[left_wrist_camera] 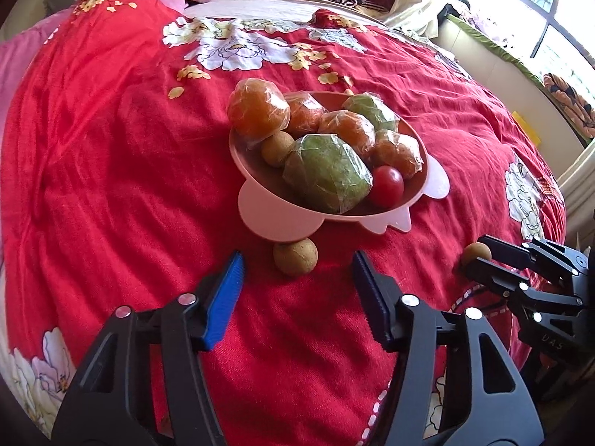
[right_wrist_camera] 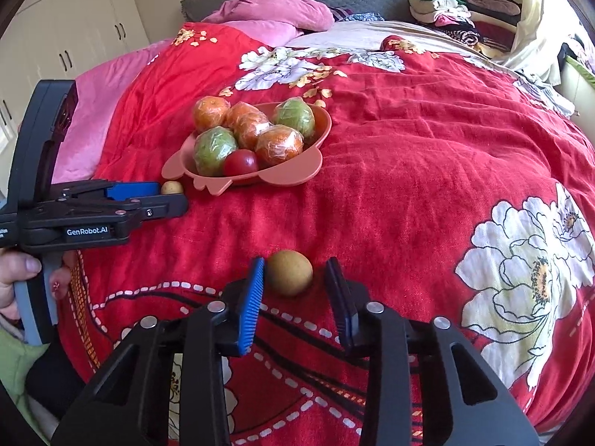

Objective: Organize fruits
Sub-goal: 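Close left tool on a brown ball while right tool closes on another brown ball, then carry both brown balls over the pink bowl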

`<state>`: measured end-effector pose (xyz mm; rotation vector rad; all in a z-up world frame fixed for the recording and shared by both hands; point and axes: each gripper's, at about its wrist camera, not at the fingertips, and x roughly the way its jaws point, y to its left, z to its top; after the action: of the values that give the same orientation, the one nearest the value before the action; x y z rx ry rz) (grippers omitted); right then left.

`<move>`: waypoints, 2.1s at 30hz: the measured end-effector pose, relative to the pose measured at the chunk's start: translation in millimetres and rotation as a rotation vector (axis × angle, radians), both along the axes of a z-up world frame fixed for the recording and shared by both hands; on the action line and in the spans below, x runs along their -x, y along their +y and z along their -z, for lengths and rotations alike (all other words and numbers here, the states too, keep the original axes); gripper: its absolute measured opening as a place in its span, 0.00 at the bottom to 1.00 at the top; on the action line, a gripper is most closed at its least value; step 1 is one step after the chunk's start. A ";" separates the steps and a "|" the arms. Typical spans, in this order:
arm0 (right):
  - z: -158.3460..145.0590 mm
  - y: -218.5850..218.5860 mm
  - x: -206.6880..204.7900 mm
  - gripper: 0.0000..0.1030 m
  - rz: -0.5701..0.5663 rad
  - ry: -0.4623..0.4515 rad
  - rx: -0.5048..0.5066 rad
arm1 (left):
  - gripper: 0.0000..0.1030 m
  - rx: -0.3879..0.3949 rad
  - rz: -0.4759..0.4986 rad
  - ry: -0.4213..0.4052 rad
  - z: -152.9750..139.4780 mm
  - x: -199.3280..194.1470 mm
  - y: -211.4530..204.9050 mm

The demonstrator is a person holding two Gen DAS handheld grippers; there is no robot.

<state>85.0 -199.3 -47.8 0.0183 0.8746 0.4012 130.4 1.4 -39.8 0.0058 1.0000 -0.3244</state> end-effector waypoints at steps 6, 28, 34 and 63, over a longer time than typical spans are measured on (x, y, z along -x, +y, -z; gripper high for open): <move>0.9 1.8 0.1 0.25 -0.016 0.003 -0.006 | 0.38 0.004 0.008 0.002 1.7 -4.6 -1.0; -2.9 1.7 5.7 0.24 -0.029 0.013 -0.028 | 0.16 0.009 0.035 0.010 -0.5 -1.4 -5.5; -9.2 3.1 12.2 0.24 -0.044 -0.001 -0.036 | 0.16 0.016 0.052 0.006 -7.9 13.0 -6.4; -69.2 -16.4 -13.5 0.24 -0.011 -0.131 -0.110 | 0.16 0.004 0.085 -0.072 -56.6 -8.7 -32.4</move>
<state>98.5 -215.7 21.4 0.0880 0.7235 0.4554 139.1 -31.0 16.8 0.0556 0.9297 -0.4012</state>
